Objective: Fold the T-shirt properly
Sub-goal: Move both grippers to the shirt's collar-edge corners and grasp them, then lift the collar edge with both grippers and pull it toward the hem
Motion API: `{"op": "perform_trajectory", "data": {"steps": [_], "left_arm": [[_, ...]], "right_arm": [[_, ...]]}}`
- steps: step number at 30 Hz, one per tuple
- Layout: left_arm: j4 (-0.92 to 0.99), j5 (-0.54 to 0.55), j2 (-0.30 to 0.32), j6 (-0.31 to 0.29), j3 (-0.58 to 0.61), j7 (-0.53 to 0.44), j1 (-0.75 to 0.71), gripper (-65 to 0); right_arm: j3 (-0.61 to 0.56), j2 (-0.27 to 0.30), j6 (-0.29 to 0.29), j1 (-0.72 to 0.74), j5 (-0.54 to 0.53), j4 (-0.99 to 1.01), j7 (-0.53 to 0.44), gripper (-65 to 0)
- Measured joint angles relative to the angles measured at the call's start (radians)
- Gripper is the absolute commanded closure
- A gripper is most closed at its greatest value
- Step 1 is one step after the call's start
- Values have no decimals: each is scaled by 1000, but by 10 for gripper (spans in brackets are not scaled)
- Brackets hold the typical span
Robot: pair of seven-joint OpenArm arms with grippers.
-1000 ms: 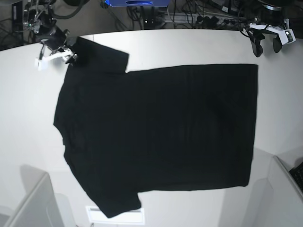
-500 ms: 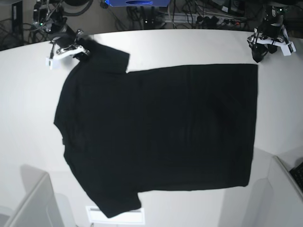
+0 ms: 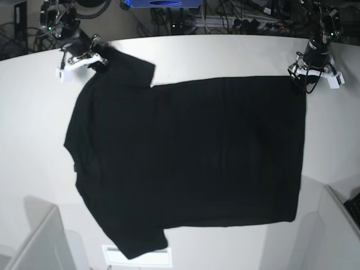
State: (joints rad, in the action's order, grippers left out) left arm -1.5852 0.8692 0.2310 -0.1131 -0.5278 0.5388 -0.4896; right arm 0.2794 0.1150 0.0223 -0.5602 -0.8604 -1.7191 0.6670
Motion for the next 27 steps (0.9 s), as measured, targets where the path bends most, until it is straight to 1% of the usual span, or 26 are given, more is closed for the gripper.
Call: {"op": "perform_trajectory", "data": {"steps": [3, 7, 12, 14, 16, 18, 21, 24, 27], "left_arm": [[29, 4, -7, -10, 0, 27, 28, -184], [58, 11, -6, -11, -2, 67, 55, 0], [54, 15, -5, -18, -2, 78, 43, 0], [52, 20, 0, -20, -3, 75, 29, 0], [43, 18, 20, -22, -3, 82, 12, 0], [23, 12, 32, -13, -6, 87, -13, 0], [-31, -8, 35, 5, -5, 112, -51, 0], [-77, -9, 40, 5, -5, 117, -76, 0], [-124, -7, 41, 4, -5, 116, -92, 0]], "right_arm": [[0, 2, 0, 1, 0, 0, 3, 0], [0, 2, 0, 2, 0, 0, 5, 0], [0, 2, 0, -3, 0, -3, 5, 0], [0, 2, 0, -11, 0, -5, -12, 0], [-1, 2, 0, -32, -1, -9, -43, 0], [-1, 3, 0, -59, 5, -27, -60, 0], [-2, 2, -10, -93, 18, -64, -44, 0], [-2, -1, -31, -118, 37, -102, -26, 0], [-3, -3, -34, -135, 39, -148, -11, 0]]}}
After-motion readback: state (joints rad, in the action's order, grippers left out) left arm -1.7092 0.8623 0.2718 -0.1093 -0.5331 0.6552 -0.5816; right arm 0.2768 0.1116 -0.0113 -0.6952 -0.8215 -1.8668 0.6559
